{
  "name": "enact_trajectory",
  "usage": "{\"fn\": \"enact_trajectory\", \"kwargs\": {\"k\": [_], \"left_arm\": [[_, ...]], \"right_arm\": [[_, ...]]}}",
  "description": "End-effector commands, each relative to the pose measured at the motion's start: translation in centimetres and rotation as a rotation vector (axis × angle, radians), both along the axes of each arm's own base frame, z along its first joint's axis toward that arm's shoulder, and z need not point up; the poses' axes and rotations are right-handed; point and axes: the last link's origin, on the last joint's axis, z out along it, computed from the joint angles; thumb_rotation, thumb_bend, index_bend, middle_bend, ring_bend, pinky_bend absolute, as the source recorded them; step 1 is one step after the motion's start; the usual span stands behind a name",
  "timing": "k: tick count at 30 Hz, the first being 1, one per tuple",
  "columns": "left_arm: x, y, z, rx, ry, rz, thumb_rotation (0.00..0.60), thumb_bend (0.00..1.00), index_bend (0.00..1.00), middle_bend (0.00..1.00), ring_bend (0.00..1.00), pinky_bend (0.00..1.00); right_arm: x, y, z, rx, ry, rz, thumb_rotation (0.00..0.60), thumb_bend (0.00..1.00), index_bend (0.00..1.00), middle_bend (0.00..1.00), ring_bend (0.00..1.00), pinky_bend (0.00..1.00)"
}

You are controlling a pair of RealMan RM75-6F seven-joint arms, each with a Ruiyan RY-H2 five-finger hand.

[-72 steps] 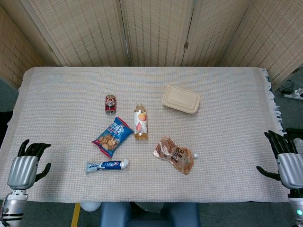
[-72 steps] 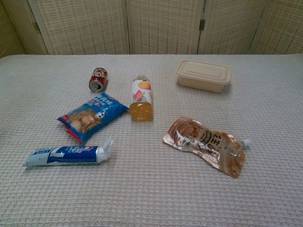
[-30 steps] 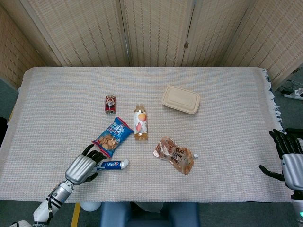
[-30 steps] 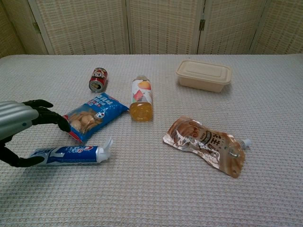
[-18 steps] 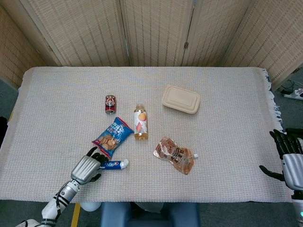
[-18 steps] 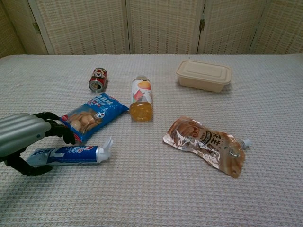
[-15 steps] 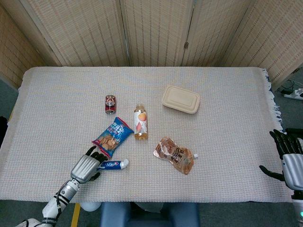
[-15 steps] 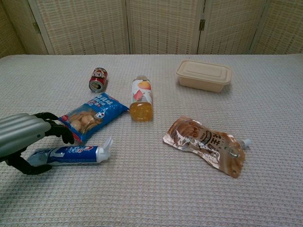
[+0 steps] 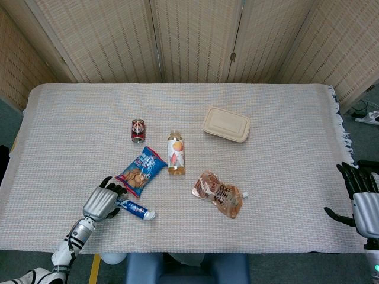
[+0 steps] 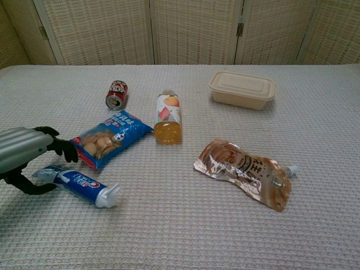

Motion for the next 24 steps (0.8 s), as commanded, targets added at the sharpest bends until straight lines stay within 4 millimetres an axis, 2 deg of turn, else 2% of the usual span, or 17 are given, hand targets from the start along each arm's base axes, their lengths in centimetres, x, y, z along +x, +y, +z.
{"fn": "enact_trajectory", "kwargs": {"k": [1, 6, 13, 24], "left_arm": [[0.3, -0.5, -0.2, -0.021, 0.003, -0.022, 0.6, 0.36, 0.36, 0.37, 0.32, 0.14], [1.0, -0.9, -0.6, -0.034, 0.001, -0.054, 0.6, 0.36, 0.36, 0.37, 0.32, 0.14], [1.7, -0.5, -1.1, -0.049, 0.013, -0.071, 0.6, 0.36, 0.37, 0.38, 0.32, 0.15], [1.3, -0.2, -1.3, -0.047, 0.038, -0.066, 0.6, 0.36, 0.42, 0.42, 0.35, 0.16]], "right_arm": [[0.0, 0.0, 0.0, -0.001, 0.0, 0.0, 0.6, 0.12, 0.0, 0.08, 0.08, 0.0], [-0.1, 0.0, 0.1, -0.001, 0.001, -0.003, 0.6, 0.12, 0.0, 0.08, 0.08, 0.0], [-0.2, 0.1, 0.0, 0.0, -0.001, -0.01, 0.6, 0.12, 0.0, 0.08, 0.08, 0.0], [-0.3, 0.2, 0.0, 0.0, -0.004, -0.014, 0.6, 0.12, 0.0, 0.08, 0.09, 0.0]]}}
